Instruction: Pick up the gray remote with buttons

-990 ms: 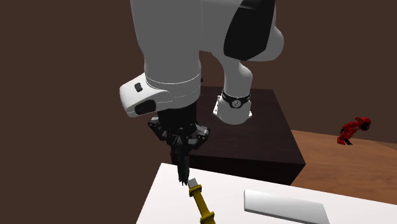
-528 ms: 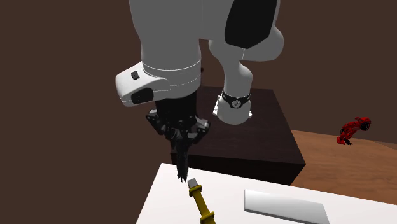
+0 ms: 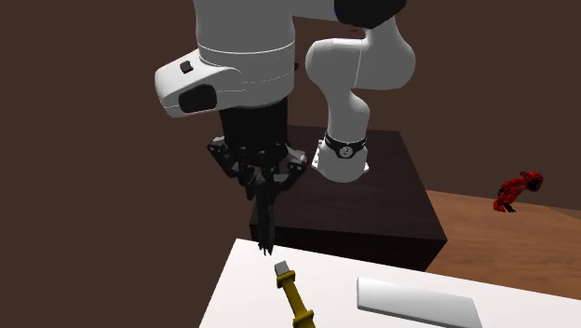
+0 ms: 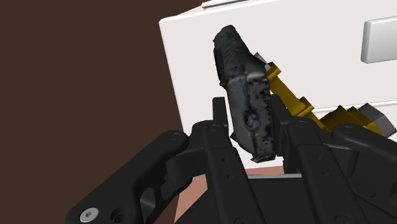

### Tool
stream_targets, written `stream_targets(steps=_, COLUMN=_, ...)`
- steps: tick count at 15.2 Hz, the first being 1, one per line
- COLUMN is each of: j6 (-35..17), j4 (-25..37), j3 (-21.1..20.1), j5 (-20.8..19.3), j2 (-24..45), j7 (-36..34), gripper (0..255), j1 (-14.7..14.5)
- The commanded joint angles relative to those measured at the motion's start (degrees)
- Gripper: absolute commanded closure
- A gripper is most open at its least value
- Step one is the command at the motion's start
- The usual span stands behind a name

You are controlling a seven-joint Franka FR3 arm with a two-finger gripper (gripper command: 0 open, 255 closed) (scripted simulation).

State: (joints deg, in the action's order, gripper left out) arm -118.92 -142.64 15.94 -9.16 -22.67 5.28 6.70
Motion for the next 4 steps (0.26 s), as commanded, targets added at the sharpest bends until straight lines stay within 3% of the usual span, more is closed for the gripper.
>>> stream_targets(steps=1, j6=1.9, j4=1.1, j3=-0.2, j5=0.0, j2=-0.8, j7=0.1, gripper=255, j1=0.0)
stream_targets(steps=4, j6=2.8, j4=1.7, j3=-0.3, j5=0.0, j2=-1.1, j7=0.1, gripper=255, j1=0.0)
